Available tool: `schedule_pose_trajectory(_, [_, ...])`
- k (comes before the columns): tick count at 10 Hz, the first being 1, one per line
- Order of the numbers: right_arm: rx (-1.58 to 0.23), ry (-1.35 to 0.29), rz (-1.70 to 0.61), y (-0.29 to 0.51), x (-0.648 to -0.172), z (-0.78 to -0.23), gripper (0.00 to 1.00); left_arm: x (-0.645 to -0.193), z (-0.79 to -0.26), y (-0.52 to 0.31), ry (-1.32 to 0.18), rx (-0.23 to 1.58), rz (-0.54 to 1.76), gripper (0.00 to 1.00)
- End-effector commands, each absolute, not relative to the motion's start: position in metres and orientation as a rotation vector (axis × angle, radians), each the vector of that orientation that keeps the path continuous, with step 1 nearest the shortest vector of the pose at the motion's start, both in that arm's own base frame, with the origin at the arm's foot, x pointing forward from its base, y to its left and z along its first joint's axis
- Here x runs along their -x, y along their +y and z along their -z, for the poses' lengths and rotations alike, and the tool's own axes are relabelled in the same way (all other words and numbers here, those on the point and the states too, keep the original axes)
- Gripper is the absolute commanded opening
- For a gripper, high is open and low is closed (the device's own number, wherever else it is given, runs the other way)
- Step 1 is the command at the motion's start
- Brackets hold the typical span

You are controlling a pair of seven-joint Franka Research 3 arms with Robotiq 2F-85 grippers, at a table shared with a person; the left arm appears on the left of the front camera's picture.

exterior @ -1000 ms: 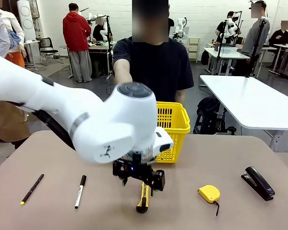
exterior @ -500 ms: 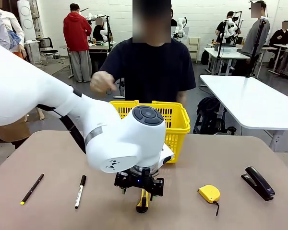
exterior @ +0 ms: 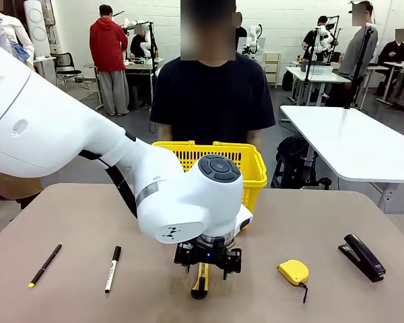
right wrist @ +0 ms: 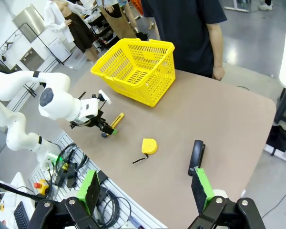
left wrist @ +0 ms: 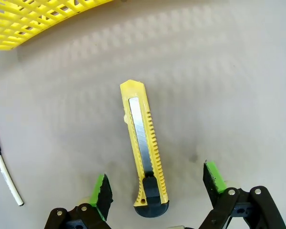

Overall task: Place the items the person wants into the basket.
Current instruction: Pick up the item the person points to and place it in the Market Basket.

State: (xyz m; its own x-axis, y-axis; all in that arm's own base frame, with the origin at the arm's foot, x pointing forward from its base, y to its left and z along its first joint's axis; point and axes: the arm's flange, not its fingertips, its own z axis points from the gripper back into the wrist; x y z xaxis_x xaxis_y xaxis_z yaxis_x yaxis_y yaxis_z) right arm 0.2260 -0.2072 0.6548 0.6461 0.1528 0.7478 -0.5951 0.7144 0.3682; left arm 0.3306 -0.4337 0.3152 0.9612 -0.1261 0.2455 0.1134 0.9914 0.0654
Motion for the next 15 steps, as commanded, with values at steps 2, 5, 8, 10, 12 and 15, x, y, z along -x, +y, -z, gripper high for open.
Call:
schedule_pose_trajectory(2, [-0.659, -0.769, -0.474, -0.2069, -0.2271, -0.6529, 1.0, -0.3339, -0.3016, -0.4327, -0.29, -0.017, 0.063, 1.0])
schedule_pose_trajectory(5, [-0.659, -0.769, -0.474, -0.2069, -0.2271, -0.6529, 1.0, -0.3361, -0.299, -0.4294, -0.276, 0.004, 0.054, 1.0])
schedule_pose_trajectory(8, [-0.659, -0.769, -0.474, -0.2069, -0.2271, -0.6529, 1.0, -0.3392, -0.2987, -0.428, -0.275, 0.005, 0.065, 1.0])
schedule_pose_trajectory(10, [-0.659, -0.769, -0.474, -0.2069, -0.2271, -0.6529, 1.0, -0.3394, -0.299, -0.4272, -0.279, 0.01, 0.093, 0.43])
schedule_pose_trajectory(12, [-0.659, -0.769, -0.474, -0.2069, -0.2271, -0.6529, 1.0, -0.3401, -0.2984, -0.4269, -0.265, 0.009, 0.101, 0.0])
schedule_pose_trajectory(15, [-0.659, -0.769, -0.474, -0.2069, -0.2271, -0.6529, 1.0, -0.3406, -0.2948, -0.428, -0.236, -0.004, 0.122, 0.0])
